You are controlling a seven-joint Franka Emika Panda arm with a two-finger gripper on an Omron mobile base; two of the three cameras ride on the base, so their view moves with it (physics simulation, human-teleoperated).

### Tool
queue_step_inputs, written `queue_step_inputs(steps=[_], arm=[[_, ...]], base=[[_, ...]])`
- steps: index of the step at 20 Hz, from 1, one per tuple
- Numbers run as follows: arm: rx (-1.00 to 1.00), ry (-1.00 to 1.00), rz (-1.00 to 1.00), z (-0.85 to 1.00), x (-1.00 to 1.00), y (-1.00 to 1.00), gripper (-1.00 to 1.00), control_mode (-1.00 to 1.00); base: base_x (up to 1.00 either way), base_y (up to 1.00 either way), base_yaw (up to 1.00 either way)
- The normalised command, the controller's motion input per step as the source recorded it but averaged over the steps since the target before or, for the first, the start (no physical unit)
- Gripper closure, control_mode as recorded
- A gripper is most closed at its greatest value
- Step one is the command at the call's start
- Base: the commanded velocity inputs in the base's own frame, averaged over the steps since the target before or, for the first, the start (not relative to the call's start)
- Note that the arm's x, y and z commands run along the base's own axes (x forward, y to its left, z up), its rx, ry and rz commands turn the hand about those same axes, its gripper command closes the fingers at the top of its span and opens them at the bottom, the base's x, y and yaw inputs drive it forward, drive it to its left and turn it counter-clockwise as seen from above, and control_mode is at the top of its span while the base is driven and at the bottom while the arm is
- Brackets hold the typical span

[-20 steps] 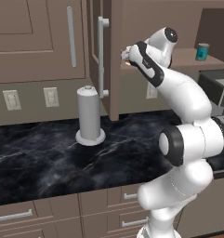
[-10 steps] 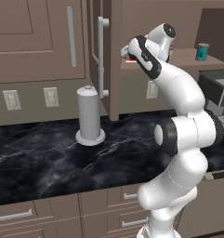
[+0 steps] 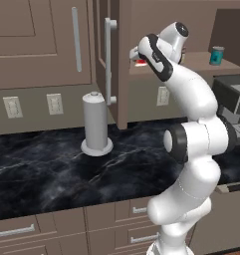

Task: Stack two cans on top of the other two cans in the cabinet.

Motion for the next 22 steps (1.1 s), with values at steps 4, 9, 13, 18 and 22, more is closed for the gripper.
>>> queue_step_inputs(steps=[4, 9, 13, 18, 22], arm=[[0.00, 0.00, 0.00, -0.28, 0.00, 0.00, 1.00, -1.00], [0.00, 0.00, 0.00, -0.08, -0.10, -0.04, 1.00, -1.00], [0.03, -0.03, 0.00, 0.08, -0.31, -0.09, 1.00, -1.00], [0.07, -0.12, 0.00, 0.19, -0.39, 0.00, 1.00, -1.00], [0.18, -0.14, 0.01, 0.22, -0.32, 0.00, 1.00, -1.00]], base=[[0.00, 0.00, 0.00], [0.00, 0.00, 0.00], [0.00, 0.00, 0.00], [0.00, 0.00, 0.00], [0.00, 0.00, 0.00]])
